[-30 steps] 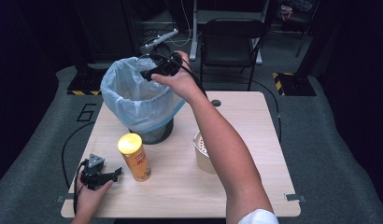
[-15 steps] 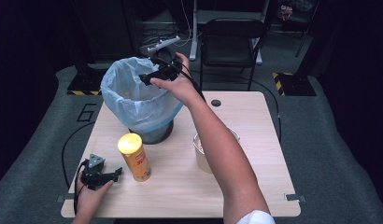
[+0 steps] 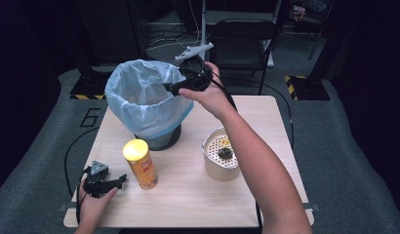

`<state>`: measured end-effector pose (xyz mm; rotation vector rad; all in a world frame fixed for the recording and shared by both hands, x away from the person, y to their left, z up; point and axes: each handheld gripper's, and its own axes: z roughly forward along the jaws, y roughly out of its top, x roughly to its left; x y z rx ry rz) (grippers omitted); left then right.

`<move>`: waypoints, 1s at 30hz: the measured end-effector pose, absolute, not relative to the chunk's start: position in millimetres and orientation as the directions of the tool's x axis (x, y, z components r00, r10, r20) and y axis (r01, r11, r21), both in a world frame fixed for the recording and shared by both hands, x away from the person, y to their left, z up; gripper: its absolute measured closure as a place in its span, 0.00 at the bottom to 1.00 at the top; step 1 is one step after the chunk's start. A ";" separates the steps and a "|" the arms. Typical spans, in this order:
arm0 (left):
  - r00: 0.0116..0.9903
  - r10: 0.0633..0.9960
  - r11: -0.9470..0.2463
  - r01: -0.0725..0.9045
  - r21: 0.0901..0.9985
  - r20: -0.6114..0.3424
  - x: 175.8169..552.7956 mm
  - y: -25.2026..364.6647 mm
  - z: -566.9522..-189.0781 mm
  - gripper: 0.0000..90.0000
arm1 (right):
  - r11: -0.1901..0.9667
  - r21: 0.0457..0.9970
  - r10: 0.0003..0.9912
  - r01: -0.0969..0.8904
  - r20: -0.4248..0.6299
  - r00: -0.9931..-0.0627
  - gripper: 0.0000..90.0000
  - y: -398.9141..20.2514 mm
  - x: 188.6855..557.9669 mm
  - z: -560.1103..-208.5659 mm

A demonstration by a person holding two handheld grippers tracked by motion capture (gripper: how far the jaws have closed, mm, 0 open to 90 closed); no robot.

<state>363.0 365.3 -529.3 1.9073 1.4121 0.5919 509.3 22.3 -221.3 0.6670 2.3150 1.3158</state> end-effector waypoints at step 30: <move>0.455 0.883 -0.181 0.562 0.807 -0.119 338.8 365.5 -480.6 0.28 | 0.397 0.882 0.683 0.254 -0.099 -0.723 0.34 -119.8 448.0 -273.0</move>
